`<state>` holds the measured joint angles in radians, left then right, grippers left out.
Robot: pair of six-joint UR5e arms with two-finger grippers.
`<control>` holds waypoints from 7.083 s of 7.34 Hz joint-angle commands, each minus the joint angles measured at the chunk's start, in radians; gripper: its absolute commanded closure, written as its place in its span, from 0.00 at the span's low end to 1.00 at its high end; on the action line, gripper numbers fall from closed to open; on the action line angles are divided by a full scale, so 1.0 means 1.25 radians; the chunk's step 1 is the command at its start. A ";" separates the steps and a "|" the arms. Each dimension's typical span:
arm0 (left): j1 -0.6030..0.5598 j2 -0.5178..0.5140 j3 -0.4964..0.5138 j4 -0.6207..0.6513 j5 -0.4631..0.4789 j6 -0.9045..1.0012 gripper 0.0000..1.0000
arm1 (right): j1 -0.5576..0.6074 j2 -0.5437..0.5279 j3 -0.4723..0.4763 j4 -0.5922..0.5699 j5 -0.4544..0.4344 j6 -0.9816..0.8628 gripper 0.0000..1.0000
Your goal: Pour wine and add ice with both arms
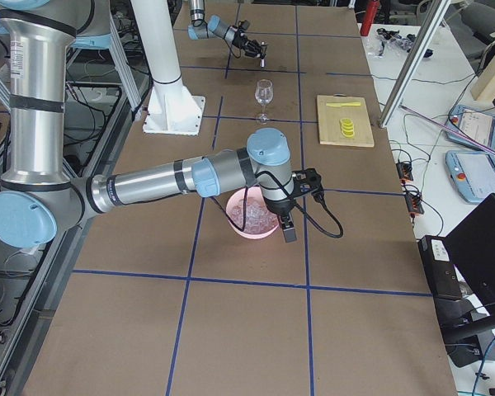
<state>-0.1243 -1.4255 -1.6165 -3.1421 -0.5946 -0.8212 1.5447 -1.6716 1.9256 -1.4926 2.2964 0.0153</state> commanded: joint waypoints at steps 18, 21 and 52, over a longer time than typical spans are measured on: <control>-0.040 -0.478 -0.162 0.666 -0.042 0.440 1.00 | 0.001 -0.045 -0.002 0.040 0.000 0.002 0.00; -0.039 -0.492 -0.160 0.705 -0.041 0.511 1.00 | 0.001 -0.046 -0.004 0.040 0.001 0.002 0.00; -0.036 -0.460 -0.229 0.434 0.067 1.139 1.00 | 0.001 -0.046 0.001 0.040 0.009 0.011 0.00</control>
<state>-0.1622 -2.0545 -1.8954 -2.4898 -0.4828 0.6037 1.5463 -1.7288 1.9246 -1.4422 2.3071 0.0291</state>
